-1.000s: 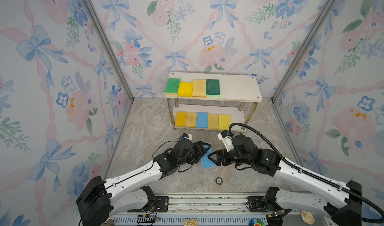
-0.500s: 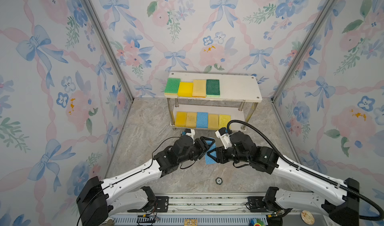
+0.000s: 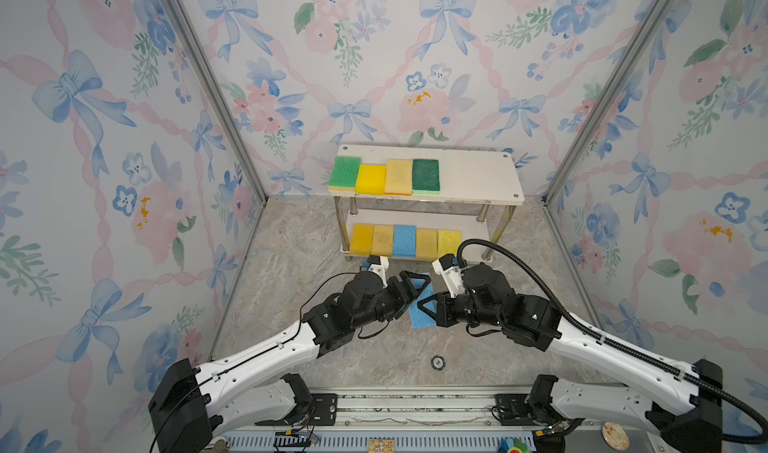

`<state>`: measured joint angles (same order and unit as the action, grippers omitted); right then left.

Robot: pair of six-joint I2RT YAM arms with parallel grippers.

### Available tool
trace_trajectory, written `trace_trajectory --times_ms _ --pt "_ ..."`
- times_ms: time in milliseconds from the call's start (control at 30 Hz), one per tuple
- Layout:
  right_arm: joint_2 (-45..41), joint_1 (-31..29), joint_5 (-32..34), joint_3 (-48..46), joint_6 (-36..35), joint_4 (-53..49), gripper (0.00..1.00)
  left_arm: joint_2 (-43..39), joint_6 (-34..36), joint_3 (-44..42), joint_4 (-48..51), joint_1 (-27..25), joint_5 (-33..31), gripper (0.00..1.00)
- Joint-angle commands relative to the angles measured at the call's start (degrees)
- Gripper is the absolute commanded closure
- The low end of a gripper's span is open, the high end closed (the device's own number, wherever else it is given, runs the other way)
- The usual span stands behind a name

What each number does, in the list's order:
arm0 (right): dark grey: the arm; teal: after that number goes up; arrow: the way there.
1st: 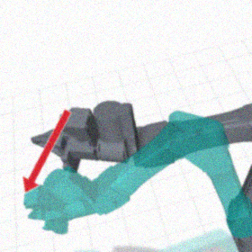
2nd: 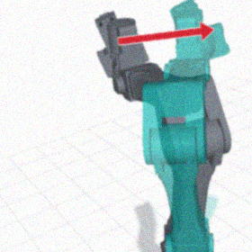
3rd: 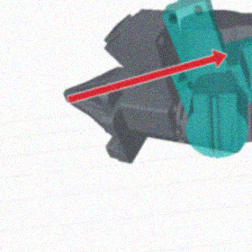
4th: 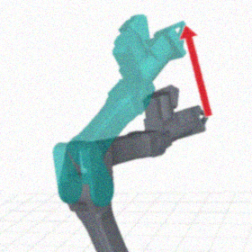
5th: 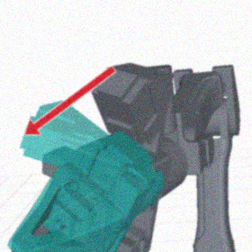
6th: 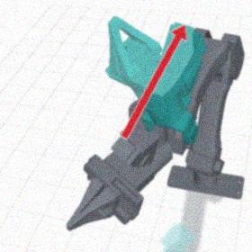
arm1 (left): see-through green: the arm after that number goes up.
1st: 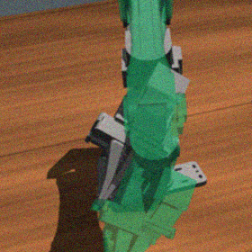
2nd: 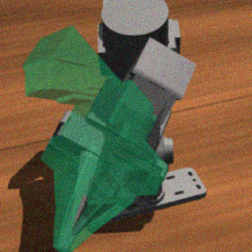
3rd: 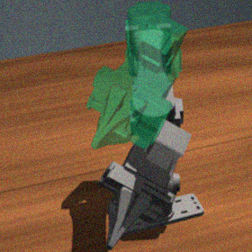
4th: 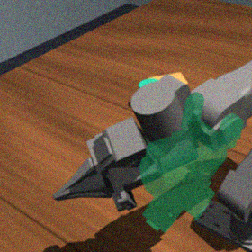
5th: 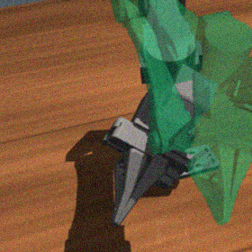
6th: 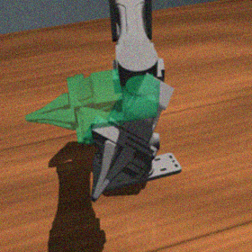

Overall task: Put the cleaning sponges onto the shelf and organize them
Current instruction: 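Carry the blue sponge toward the right gripper while the right gripper reaches for it, then close the right gripper on the blue sponge beside the left gripper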

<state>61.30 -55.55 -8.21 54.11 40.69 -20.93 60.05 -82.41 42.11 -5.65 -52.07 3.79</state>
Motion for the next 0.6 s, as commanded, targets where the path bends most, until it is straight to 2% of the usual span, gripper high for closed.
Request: trace_trajectory --times_ms 0,300,400,467,567 --pt "-2.0 0.5 1.0 1.3 -0.7 -1.3 0.9 -2.6 4.4 0.2 -1.6 1.5 0.1 0.16" --pt "-7.2 5.1 -0.3 0.8 -0.3 -4.0 0.89 -8.5 10.7 -1.3 -1.5 6.2 2.2 0.11" --pt "-8.5 7.5 -2.3 1.1 0.0 -5.0 0.89 -10.6 14.0 -1.8 -1.5 7.5 3.1 0.06" --pt "-9.4 9.3 -3.7 1.8 0.2 -5.9 0.89 -11.9 16.5 -1.9 -1.5 8.5 4.4 0.02" --pt "-10.7 11.7 -6.4 3.0 1.0 -6.1 0.89 -12.8 21.2 -1.5 -1.6 9.7 8.4 0.02"
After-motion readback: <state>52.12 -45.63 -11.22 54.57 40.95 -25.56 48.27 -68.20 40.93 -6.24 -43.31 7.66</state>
